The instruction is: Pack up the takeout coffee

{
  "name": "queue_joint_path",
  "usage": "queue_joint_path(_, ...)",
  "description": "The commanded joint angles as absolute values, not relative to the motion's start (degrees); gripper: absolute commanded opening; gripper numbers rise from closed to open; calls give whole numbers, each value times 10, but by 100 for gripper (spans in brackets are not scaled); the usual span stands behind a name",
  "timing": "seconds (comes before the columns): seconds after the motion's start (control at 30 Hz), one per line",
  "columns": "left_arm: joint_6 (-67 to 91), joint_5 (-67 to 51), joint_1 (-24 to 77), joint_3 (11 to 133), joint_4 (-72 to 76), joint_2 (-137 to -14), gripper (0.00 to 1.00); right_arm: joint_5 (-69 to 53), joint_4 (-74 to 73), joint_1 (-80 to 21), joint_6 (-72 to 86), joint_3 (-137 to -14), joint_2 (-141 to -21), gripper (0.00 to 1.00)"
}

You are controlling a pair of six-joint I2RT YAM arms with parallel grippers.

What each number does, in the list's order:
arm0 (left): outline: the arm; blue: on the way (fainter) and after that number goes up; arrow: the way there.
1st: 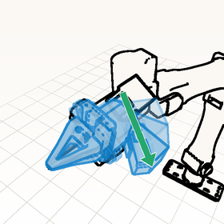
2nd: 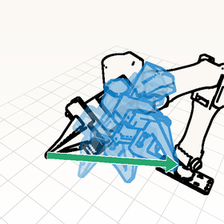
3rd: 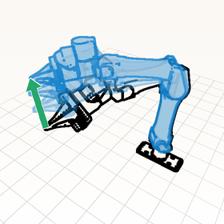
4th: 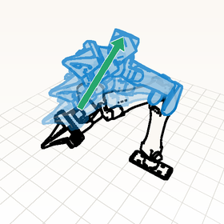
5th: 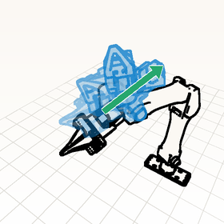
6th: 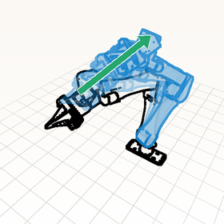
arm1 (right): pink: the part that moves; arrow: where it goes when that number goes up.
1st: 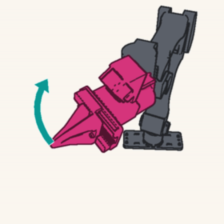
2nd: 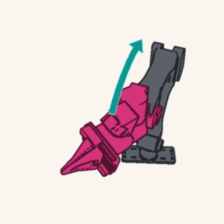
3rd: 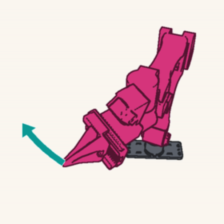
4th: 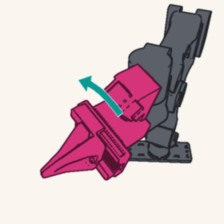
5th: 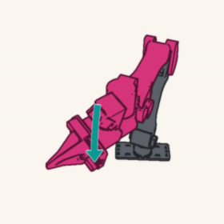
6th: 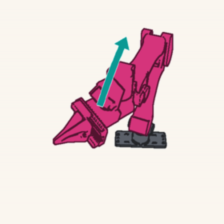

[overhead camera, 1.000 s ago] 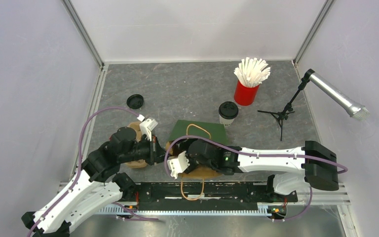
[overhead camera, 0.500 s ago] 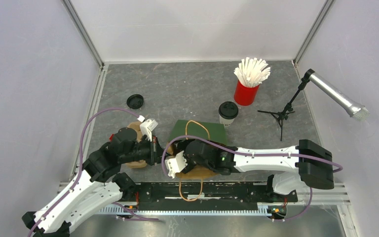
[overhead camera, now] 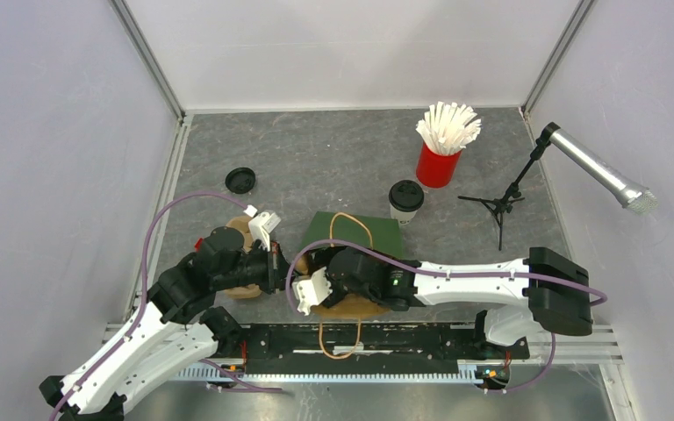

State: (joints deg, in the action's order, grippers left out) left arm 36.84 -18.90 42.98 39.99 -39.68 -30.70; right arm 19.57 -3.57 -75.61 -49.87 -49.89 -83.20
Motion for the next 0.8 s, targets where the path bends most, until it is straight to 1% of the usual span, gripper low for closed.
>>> queue_joint_path(0.0,398,-207,432,404,-352,-300,3,204,-47,-750,-483,-526,-832,92)
queue_joint_path(0.23,396,-203,432,402,-353,-301,3,186,-47,-750,-486,-521,-799,97)
queue_joint_path(0.77,391,-200,432,400,-353,-303,3,120,-83,-751,-508,-524,-766,98)
